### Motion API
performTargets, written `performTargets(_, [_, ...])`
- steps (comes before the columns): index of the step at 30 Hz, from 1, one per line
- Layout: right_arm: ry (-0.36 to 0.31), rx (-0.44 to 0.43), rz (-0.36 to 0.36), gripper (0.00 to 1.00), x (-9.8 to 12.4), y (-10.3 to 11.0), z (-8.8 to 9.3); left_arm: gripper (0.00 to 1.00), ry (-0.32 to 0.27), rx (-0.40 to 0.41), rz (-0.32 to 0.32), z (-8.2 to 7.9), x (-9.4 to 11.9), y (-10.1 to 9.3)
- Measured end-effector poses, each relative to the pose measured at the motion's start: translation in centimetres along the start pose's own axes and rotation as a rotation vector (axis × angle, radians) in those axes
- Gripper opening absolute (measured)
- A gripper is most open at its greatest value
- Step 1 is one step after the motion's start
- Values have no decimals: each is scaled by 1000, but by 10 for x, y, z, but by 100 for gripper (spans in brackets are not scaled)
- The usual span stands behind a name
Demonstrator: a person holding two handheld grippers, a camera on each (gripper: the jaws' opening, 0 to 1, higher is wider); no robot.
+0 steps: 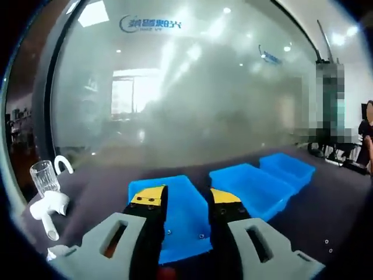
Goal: Sort the screws, nuts, and washers into the corresponding bins
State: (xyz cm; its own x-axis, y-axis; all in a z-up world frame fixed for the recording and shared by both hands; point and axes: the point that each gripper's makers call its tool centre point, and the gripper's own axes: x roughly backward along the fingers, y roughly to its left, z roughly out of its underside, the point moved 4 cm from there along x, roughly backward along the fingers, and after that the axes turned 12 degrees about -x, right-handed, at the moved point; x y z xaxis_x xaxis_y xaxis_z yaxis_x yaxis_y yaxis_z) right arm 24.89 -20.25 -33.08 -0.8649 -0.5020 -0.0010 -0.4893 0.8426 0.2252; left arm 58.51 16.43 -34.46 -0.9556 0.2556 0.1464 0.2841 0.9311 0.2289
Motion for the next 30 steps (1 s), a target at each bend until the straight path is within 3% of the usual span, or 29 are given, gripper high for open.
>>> performTargets(8, [-6, -7, -1, 45, 1, 0, 0, 38, -32, -11, 55, -1, 25, -13])
performTargets(13, [-6, -6, -5, 45, -2, 1, 0, 40, -67, 5, 94, -5, 52, -24])
performTargets(21, [-6, -3, -19, 45, -8, 4, -1, 41, -146, -17, 185, -8, 115, -51])
performTargets(30, [-13, 1, -22, 45, -11, 6, -3, 41, -216, 24, 200, 2, 181, -58])
